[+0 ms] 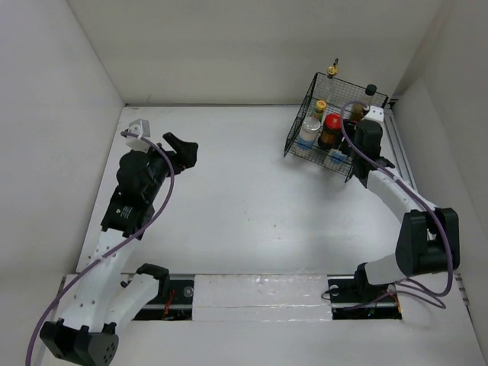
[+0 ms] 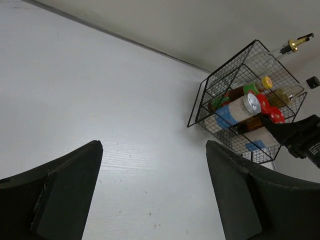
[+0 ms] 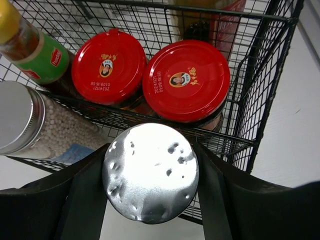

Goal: Organize the condiment bottles

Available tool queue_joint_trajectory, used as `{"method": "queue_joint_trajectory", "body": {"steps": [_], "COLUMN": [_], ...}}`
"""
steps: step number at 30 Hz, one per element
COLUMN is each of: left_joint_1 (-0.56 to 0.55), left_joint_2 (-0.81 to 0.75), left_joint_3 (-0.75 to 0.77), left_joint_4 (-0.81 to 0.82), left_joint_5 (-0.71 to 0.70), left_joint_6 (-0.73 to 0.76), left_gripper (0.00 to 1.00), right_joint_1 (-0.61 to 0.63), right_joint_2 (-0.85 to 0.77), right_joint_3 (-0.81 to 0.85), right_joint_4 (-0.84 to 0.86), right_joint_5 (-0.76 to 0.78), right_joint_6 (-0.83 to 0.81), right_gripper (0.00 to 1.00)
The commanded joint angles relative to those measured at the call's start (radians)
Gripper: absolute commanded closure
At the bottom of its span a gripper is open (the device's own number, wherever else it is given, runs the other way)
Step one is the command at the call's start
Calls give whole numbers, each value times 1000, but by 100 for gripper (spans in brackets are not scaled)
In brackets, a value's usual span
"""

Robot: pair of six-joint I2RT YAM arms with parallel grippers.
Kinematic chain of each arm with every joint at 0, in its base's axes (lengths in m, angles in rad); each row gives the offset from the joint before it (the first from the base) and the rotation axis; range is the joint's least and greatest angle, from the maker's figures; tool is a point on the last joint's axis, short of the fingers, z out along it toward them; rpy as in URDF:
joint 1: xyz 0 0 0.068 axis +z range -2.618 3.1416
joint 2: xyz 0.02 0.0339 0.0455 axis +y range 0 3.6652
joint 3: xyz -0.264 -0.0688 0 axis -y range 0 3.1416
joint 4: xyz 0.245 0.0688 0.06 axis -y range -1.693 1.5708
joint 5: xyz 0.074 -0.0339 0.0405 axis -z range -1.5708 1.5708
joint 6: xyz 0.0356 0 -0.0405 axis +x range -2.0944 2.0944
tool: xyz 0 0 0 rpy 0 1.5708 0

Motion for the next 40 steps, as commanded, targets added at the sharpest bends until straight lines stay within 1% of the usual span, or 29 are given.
{"method": "queue_joint_trajectory", "body": {"steps": [1,2,5,6,8,9,12,16,19,21,24,25,26,28,29,34,38,40], "left_joint_1": [-5,-5,-5,-5,-5,-5,-5,-5,-5,-5,-5,-5,-5,-5,-5,-5,-5,-5], "left_joint_2": [16,16,37,48,59,70,80,80,80,71,53,53,53,42,33,1,-27,-27], "left_joint_3": [11,11,11,11,22,22,31,31,31,31,31,31,31,31,31,22,-5,-5], "left_joint_4": [39,30,30,21,21,12,12,12,12,25,39,51,51,51,51,62,104,113], "left_joint_5": [24,24,42,42,52,52,52,52,61,61,88,98,98,108,108,118,157,157], "left_joint_6": [12,12,12,12,12,12,21,21,30,30,30,30,30,30,30,30,30,21], "left_gripper": [19,19,15,15,12,12,9,7,6,6,6,6,6,6,6,5,5,2], "right_joint_1": [34,34,59,59,68,68,68,68,86,105,172,218,244,296,348,464,496,508], "right_joint_2": [-6,9,22,22,22,22,-6,-83,-181,-262,-352,-371,-386,-420,-429,-487,-518,-529], "right_joint_3": [36,36,46,55,55,55,55,73,73,73,41,18,18,-34,-52,-172,-192,-182], "right_joint_4": [93,79,56,44,35,26,13,-37,-68,-79,-79,-79,-79,-53,-53,-53,-53,-53], "right_joint_5": [33,33,53,65,65,65,65,65,65,30,-54,-129,-168,-248,-318,-343,-316,-305], "right_joint_6": [18,18,9,9,9,9,20,29,29,20,20,20,11,-7,-8,-37,-37,-37], "right_gripper": [45,40,29,20,12,7,0,0,0,0,0,0,0,0,0,0,0,0]}}
